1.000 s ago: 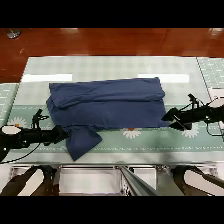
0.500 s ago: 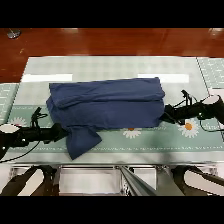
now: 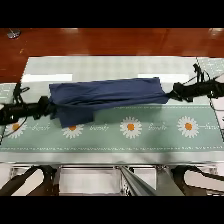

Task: Fold the shirts.

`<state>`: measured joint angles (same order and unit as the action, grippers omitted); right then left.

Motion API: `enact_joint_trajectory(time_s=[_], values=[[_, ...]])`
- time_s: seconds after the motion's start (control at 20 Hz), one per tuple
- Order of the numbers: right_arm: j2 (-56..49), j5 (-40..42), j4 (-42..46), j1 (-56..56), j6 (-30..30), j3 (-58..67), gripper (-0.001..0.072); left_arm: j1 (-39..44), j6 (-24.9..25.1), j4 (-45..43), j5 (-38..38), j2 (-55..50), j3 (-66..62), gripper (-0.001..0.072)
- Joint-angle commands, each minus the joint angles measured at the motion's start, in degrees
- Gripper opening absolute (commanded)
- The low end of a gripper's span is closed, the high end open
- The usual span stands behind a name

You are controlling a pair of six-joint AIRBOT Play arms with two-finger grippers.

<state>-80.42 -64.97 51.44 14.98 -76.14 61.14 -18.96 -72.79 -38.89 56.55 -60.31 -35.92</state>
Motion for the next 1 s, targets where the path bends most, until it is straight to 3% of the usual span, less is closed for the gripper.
enact_joint_trajectory(time_s=[0.0,0.45,0.75,0.95], values=[[-6.6,2.0,-1.3,-1.6,-2.3,9.7,0.0026,4.4,-2.5,1.2,-5.4,-9.4,-10.9,0.0032],[-22.1,-2.6,-4.0,-2.5,-2.2,25.9,0.0026,5.8,-5.5,1.2,-2.9,-32.7,-35.0,0.0032],[-25.1,4.2,-4.2,-4.8,-5.4,29.3,0.0026,5.8,-5.9,1.2,-3.7,-37.0,-39.0,0.0032],[-26.2,4.2,-5.4,-5.0,-5.1,29.2,0.0027,5.7,-5.7,1.2,-3.7,-39.1,-39.8,0.0032]])
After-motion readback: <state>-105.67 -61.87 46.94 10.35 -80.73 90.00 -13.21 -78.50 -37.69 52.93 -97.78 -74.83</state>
